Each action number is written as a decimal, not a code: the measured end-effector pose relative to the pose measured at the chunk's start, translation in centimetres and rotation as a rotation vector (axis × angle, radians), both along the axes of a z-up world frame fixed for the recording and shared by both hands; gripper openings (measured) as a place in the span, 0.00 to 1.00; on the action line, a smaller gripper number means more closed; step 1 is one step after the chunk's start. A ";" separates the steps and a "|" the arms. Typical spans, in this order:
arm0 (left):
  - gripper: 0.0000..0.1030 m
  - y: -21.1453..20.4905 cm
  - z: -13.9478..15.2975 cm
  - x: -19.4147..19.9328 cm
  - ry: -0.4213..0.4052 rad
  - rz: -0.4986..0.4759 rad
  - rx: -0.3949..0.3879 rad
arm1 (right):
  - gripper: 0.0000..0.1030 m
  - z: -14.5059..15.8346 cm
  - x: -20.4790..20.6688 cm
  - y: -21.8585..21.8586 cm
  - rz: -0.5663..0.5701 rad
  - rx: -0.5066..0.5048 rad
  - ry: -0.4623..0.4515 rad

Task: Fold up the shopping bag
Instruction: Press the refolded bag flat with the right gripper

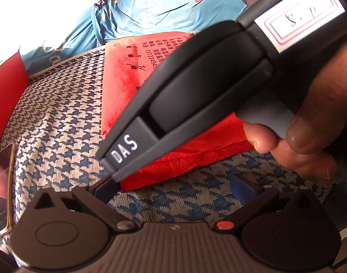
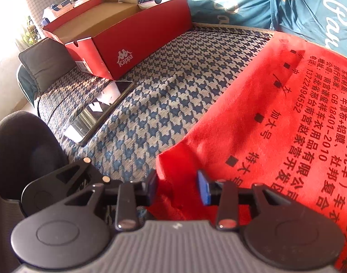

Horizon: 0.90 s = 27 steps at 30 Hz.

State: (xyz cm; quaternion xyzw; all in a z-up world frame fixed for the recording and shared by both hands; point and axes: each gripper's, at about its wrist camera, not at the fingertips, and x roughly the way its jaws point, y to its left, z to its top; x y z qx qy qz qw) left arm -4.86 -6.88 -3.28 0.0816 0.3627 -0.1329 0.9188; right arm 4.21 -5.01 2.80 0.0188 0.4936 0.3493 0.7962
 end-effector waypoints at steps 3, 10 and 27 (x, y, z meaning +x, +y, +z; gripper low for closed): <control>1.00 -0.1 -0.2 -0.1 -0.001 0.000 0.001 | 0.59 0.3 0.0 -0.4 -0.012 0.034 0.027; 1.00 -0.5 -0.6 -0.2 0.000 0.000 0.000 | 0.71 2.3 -0.7 -1.3 -0.041 0.036 -0.025; 1.00 -0.8 0.3 -1.7 -0.055 0.033 -0.005 | 0.80 -0.4 -0.9 -4.8 -0.185 -0.179 -0.099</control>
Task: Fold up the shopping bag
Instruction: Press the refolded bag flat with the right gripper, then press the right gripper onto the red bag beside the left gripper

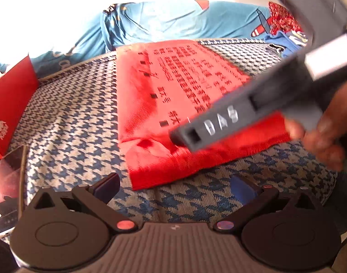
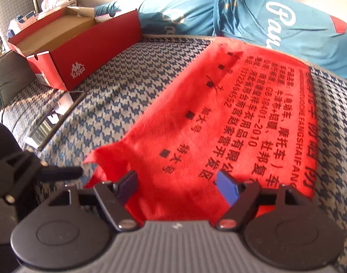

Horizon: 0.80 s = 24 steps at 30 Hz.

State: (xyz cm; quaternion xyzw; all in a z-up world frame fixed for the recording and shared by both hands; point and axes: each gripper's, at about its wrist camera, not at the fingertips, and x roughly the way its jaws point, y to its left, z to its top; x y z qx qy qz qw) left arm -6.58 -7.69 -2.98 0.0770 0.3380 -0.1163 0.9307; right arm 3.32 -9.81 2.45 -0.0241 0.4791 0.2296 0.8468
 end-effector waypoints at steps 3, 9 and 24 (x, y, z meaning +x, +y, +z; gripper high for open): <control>1.00 1.0 1.3 0.0 -0.050 -0.013 0.010 | 0.85 -0.4 -0.5 -0.1 0.023 -0.015 -0.025; 1.00 2.1 2.9 2.7 -0.085 -0.050 0.047 | 0.91 -0.4 -0.9 -0.6 0.045 0.003 -0.037; 1.00 -0.6 2.2 6.7 -0.012 -0.253 0.068 | 0.86 1.4 2.1 -5.0 0.017 -0.021 -0.044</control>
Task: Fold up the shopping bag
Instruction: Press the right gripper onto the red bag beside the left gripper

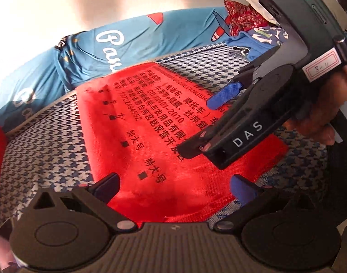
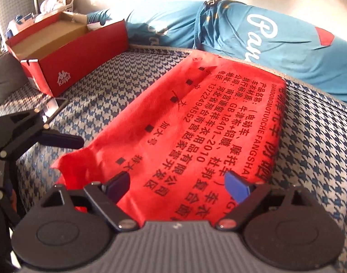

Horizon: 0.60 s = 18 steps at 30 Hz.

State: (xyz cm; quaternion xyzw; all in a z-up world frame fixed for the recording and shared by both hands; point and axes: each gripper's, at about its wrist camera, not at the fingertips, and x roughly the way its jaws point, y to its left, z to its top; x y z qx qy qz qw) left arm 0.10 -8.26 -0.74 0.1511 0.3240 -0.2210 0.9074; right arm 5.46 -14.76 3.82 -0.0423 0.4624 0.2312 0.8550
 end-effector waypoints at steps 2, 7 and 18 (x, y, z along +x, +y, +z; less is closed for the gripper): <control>1.00 0.1 -0.5 0.4 0.015 0.014 -0.012 | 0.85 -0.6 0.0 0.2 -0.001 -0.005 0.006; 1.00 0.3 -1.8 1.0 0.065 0.047 -0.029 | 0.85 -1.8 0.1 1.1 0.028 -0.019 0.025; 1.00 0.5 -2.3 1.6 0.110 0.076 -0.073 | 1.00 -2.7 0.1 1.9 0.038 -0.013 0.011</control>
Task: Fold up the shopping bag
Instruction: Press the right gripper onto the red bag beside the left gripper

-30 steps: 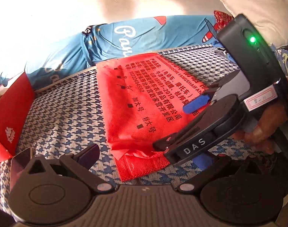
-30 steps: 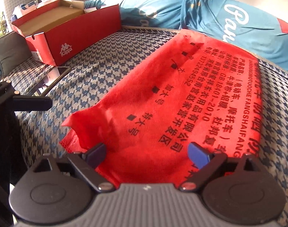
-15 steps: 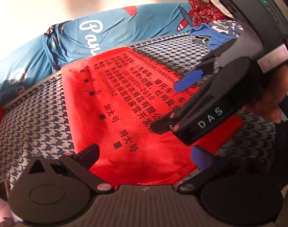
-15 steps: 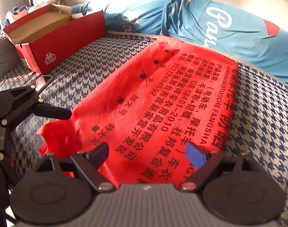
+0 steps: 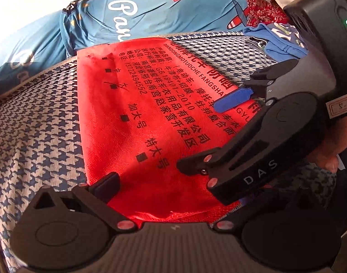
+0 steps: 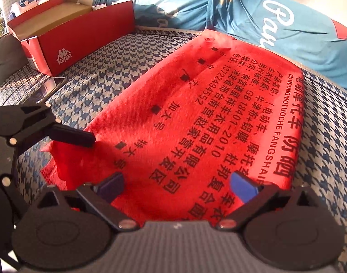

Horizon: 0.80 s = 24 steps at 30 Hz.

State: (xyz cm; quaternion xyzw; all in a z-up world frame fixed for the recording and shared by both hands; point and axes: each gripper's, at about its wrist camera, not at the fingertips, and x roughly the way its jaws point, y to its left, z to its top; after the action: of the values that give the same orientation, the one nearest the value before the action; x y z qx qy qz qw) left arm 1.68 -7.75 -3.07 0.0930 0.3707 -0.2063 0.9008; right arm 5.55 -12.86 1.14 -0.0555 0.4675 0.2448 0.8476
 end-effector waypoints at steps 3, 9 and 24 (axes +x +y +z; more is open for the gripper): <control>1.00 0.1 0.0 0.0 0.002 0.000 -0.002 | 1.00 -0.1 0.0 0.1 -0.001 0.004 -0.017; 1.00 0.2 -0.1 -0.1 0.003 0.008 -0.006 | 1.00 -0.3 0.3 0.2 -0.015 0.018 -0.037; 1.00 0.3 -0.2 -0.4 0.001 0.026 0.000 | 1.00 -0.5 0.5 0.3 -0.034 0.024 -0.054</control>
State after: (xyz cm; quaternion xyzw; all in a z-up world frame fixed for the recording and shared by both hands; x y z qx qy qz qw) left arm 1.28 -7.48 -3.26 0.0882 0.3722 -0.1946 0.9032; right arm 6.08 -12.59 0.61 -0.0440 0.4425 0.2341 0.8646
